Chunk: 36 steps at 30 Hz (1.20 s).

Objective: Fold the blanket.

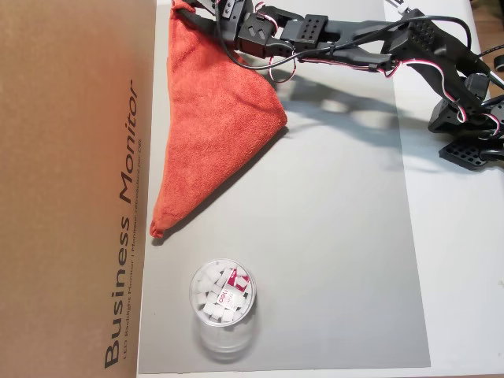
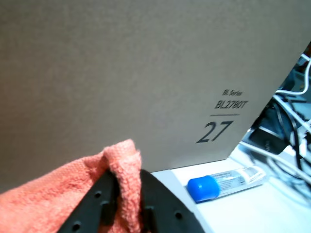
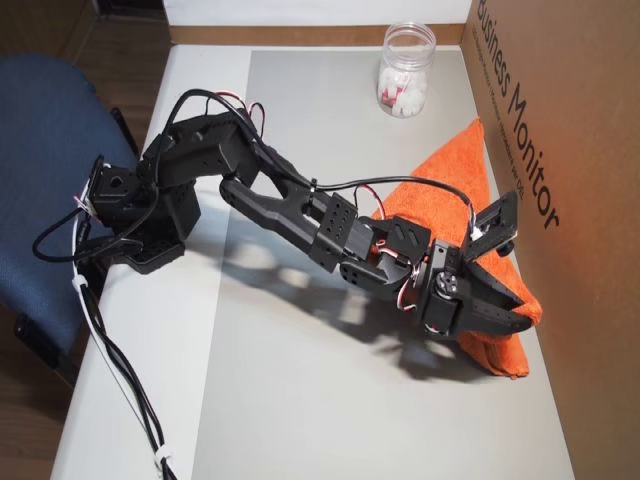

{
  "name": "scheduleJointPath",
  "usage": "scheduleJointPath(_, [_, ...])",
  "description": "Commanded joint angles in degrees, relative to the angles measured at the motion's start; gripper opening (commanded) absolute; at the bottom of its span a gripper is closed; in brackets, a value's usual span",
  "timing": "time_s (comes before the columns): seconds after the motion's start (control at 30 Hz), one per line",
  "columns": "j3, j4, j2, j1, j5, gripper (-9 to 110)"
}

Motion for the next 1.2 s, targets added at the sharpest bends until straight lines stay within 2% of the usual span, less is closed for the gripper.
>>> scheduleJointPath(0.0, [-2.7, -1.2, 0.2, -1.1, 2.3, 0])
scheduleJointPath(0.7, [-2.7, -0.6, -0.7, -2.4, 2.5, 1])
scheduleJointPath(0.97, [-2.6, -0.5, -0.4, -3.3, 3.4, 20])
scheduleJointPath(1.17, [-2.6, -0.5, -0.1, -4.7, 2.6, 19])
